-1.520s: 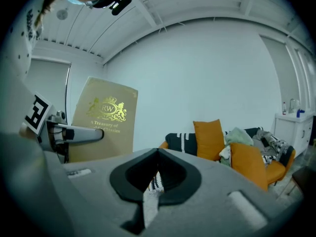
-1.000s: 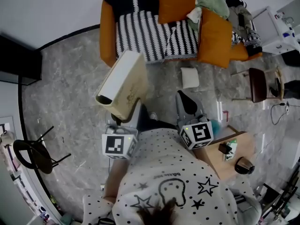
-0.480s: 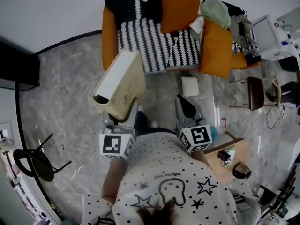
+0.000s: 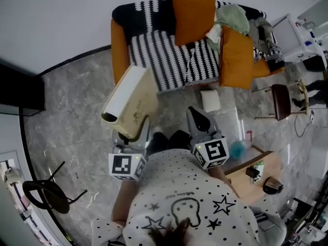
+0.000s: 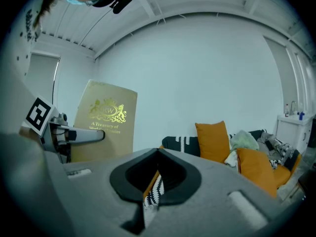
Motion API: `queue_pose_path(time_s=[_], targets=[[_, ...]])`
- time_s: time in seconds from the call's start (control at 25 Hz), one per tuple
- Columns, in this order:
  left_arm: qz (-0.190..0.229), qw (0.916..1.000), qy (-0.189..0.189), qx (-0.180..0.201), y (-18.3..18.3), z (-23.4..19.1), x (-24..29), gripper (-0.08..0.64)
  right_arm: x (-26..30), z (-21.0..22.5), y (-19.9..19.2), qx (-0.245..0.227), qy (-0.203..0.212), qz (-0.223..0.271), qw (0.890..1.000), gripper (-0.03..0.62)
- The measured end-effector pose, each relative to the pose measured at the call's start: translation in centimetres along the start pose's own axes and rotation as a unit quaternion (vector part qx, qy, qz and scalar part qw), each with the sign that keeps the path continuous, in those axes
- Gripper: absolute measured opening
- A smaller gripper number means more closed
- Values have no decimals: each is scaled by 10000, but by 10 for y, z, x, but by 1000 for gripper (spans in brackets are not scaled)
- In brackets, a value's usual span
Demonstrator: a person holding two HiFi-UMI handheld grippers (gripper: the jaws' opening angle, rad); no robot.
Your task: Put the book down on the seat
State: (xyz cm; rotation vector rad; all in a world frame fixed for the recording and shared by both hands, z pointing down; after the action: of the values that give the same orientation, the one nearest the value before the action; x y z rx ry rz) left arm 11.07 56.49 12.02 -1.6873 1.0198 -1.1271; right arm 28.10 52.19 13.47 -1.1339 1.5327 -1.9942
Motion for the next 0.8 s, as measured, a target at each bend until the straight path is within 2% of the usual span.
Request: queue_pose_path(time_s=[0.28,0.6,0.8], targets=[[29,9999,61,-113,3,-5,6,224,7,0,-4,1,103,-99,9999,2],[-92,9991,174,-379,-14,0,24,224,25,15,-12,45,319,-146,9994,2],[61,9987,365,-354,7,-4,60,223,62,41,10,-105,575,-174,9981,2]])
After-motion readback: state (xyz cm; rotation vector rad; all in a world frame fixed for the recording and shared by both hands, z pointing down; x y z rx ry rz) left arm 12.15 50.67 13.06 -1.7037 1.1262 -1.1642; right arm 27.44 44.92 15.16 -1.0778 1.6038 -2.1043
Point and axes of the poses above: the fingertips, and each gripper's own axes: x forward along the fingers, z to its right, y out of its top, the point moved 2 cm from there along -x, backward along the fingers, and after that the axes turned 5 degrees about -z, right-handed, at the moved point
